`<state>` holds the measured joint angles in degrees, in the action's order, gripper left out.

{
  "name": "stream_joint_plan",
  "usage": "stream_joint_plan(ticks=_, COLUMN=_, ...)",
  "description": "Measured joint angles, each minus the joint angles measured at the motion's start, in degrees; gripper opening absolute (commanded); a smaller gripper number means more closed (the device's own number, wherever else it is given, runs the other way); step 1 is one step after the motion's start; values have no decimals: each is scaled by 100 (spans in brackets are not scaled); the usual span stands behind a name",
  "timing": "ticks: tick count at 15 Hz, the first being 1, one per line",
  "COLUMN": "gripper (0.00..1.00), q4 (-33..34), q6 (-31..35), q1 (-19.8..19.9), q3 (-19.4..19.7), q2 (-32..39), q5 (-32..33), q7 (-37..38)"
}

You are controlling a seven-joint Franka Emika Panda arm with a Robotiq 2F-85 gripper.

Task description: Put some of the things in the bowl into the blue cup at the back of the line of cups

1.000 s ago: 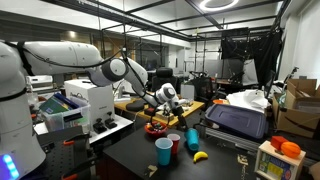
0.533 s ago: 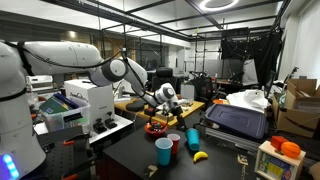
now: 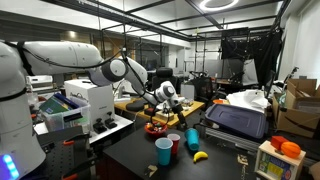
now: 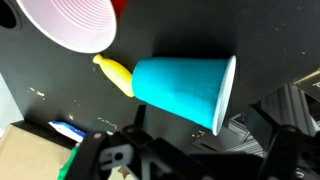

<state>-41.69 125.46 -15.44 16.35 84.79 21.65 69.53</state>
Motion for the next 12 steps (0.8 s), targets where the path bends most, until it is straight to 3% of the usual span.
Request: stream_joint_plan(ticks=12, gripper=100, q4=42, q6=218, q1=156, q3=-36, q2=9, q5=-3, q7=-57)
